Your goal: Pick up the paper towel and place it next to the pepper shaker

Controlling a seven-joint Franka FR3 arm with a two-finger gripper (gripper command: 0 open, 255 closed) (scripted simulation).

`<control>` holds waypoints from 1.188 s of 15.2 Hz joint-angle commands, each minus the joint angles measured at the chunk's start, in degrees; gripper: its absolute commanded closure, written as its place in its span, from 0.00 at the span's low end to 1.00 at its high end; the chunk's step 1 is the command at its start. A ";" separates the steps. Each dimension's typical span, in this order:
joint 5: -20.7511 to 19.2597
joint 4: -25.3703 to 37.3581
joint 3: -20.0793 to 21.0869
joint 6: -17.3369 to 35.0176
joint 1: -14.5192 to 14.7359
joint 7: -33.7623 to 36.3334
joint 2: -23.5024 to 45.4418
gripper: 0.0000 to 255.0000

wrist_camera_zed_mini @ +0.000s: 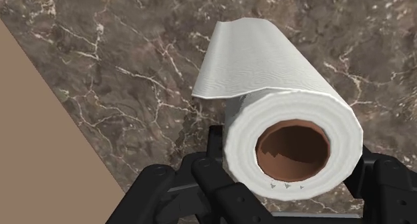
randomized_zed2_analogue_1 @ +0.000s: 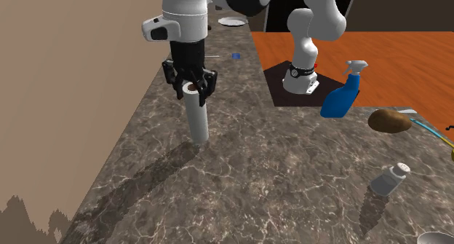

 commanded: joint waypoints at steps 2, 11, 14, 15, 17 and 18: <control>0.02 1.78 0.03 -2.12 0.06 0.02 -0.33 1.00; 0.11 7.77 0.06 -8.75 0.10 -0.20 -0.96 1.00; 0.13 10.16 0.06 -11.08 0.11 -0.27 -0.92 1.00; 0.14 11.00 0.06 -11.87 0.12 -0.29 -0.87 1.00; 0.15 12.77 0.07 -13.49 0.13 -0.34 -0.72 1.00; 0.15 13.69 0.07 -14.31 0.14 -0.36 -0.61 1.00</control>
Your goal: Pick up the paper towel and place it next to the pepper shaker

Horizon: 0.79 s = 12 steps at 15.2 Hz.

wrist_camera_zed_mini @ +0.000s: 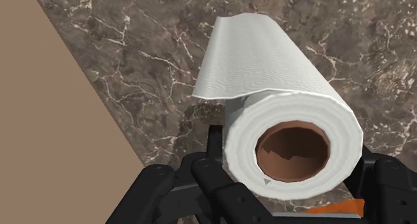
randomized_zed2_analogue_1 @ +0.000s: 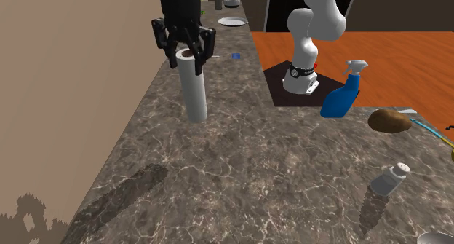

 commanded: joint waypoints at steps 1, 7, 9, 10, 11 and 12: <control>0.01 1.97 0.00 -1.74 0.01 -0.06 0.25 1.00; 0.01 8.45 0.00 -7.03 0.07 -0.20 1.45 1.00; 0.00 10.97 0.00 -8.93 0.10 -0.25 2.07 1.00; 0.00 12.31 -0.01 -9.91 0.12 -0.28 2.43 1.00; 0.00 12.35 -0.01 -9.95 0.12 -0.28 2.43 1.00; -0.13 9.67 0.24 -9.31 0.78 0.65 0.42 1.00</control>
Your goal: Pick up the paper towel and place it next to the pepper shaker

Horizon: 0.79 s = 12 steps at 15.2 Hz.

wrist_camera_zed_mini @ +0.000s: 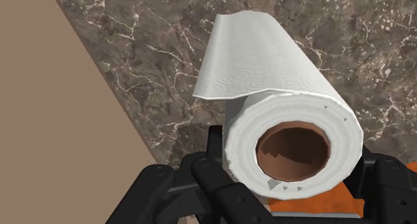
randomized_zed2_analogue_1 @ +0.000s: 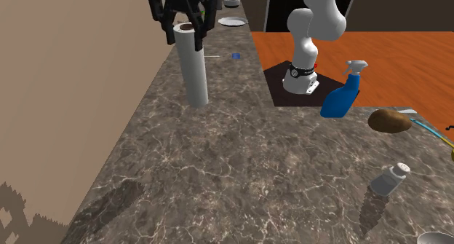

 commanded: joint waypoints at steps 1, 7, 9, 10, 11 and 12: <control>-0.15 -3.90 0.37 0.80 0.92 1.32 -3.07 1.00; -0.71 -14.91 2.44 2.26 4.74 7.33 -12.39 1.00; -0.82 -17.55 3.30 2.28 5.97 9.45 -14.91 1.00; -0.85 -18.71 3.75 2.22 6.59 10.53 -16.08 1.00; -0.88 -19.77 4.23 2.13 7.20 11.62 -17.19 1.00; -0.89 -20.74 4.71 2.00 7.81 12.72 -18.24 1.00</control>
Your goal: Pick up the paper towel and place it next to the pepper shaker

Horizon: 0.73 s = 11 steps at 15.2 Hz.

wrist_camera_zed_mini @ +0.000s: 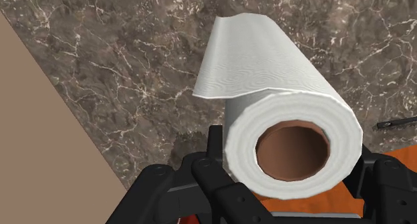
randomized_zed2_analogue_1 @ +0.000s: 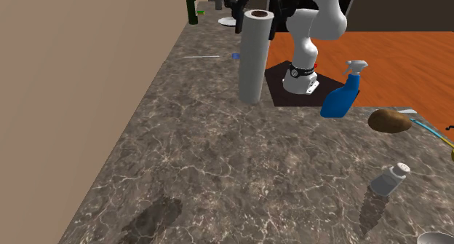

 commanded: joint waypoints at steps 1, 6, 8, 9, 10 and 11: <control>0.01 -2.05 0.92 -0.38 1.14 2.13 -2.32 1.00; 0.13 -5.19 3.71 -1.62 4.14 7.89 -6.44 1.00; 0.23 -5.89 4.95 -2.29 5.32 10.28 -7.69 1.00; 0.28 -6.12 5.59 -2.65 5.91 11.49 -8.23 1.00; 0.33 -6.28 6.23 -3.03 6.51 12.72 -8.72 1.00; 0.39 -6.37 6.89 -3.42 7.11 13.96 -9.14 1.00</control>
